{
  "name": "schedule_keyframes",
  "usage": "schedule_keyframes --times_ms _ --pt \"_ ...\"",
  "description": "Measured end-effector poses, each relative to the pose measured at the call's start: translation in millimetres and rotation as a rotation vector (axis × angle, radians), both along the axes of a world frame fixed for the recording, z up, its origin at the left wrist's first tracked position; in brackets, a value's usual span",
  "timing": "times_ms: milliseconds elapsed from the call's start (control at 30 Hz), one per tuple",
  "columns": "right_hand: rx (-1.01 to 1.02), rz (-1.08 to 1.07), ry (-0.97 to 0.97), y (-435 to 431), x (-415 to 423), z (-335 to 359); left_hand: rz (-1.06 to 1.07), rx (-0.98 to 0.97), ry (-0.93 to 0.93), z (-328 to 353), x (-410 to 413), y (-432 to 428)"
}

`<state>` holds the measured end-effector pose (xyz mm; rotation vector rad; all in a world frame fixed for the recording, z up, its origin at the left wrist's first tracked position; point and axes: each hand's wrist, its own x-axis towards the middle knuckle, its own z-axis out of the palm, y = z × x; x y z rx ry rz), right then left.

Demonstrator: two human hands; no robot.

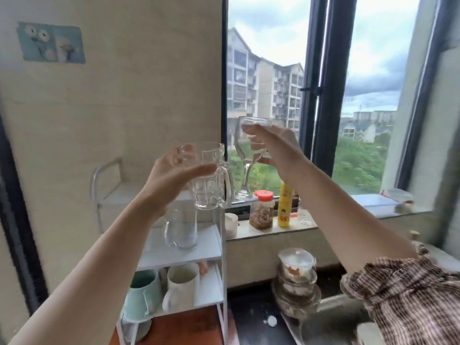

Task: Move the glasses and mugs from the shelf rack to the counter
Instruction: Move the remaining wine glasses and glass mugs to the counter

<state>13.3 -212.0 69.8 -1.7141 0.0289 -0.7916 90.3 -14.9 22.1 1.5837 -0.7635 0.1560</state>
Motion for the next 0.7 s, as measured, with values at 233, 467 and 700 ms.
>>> schedule_keyframes --times_ms 233,467,700 --pt "0.081 -0.176 0.139 -107.5 -130.1 -61.8 -0.285 0.079 0.056 -43.7 -87.7 -118.6" --pt "0.157 -0.398 0.227 -226.3 -304.7 -115.5 -0.477 0.158 0.109 -97.0 -223.0 -255.6" --pt "0.241 -0.62 0.294 -323.9 -490.8 -163.4 -0.654 0.213 0.181 -153.6 -371.5 -390.5"
